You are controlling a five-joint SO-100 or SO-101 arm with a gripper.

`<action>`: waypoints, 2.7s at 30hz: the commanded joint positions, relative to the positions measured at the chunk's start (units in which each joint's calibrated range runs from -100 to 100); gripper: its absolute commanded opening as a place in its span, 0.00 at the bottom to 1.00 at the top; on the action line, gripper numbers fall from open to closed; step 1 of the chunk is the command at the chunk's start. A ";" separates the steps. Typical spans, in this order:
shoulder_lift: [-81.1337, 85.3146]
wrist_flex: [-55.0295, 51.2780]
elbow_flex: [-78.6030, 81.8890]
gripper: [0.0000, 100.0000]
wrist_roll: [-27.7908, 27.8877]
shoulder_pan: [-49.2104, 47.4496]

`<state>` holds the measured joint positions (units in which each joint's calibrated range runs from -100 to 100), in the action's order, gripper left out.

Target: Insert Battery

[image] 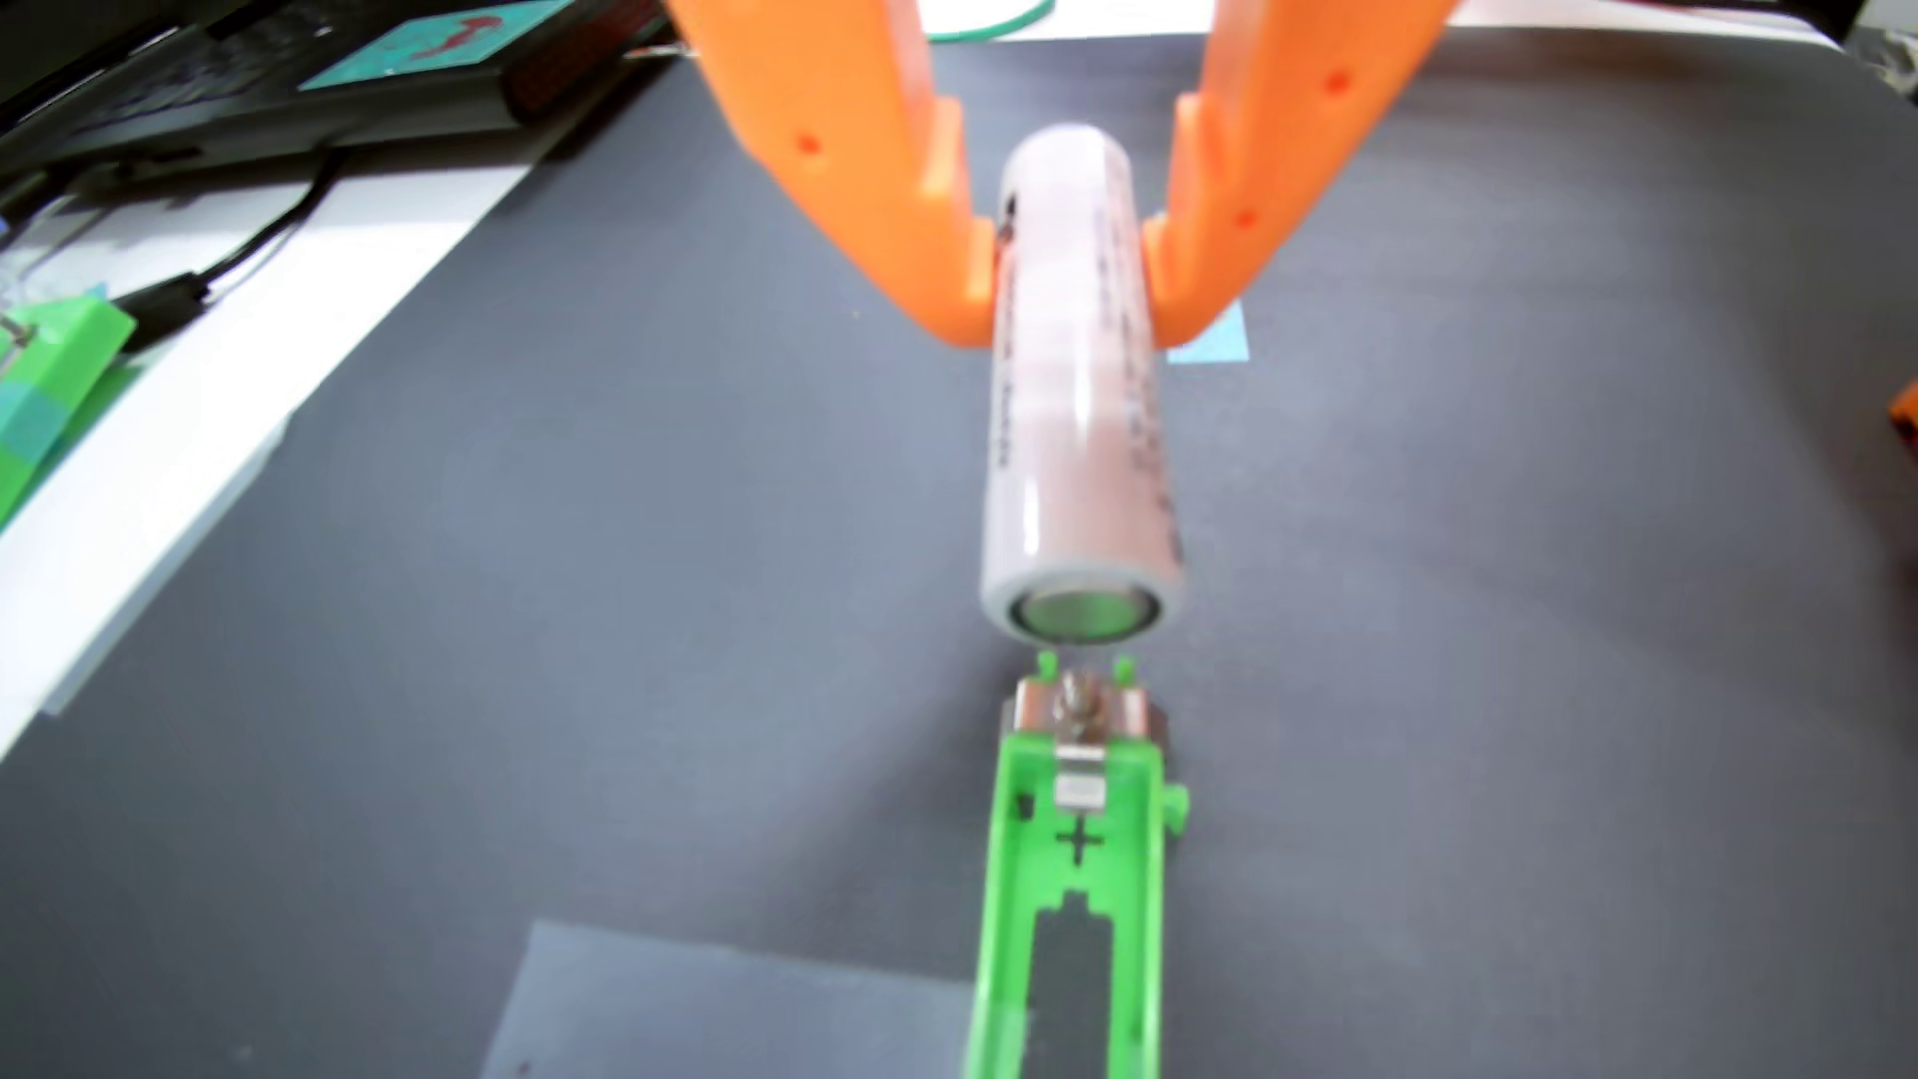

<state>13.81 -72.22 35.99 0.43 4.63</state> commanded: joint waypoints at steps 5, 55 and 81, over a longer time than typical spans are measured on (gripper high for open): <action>1.90 3.04 1.16 0.02 -4.71 -1.68; 2.07 11.68 6.92 0.02 -11.81 -16.79; 2.07 12.44 8.81 0.02 -12.74 -11.24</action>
<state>14.14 -60.17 45.12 -12.18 -7.33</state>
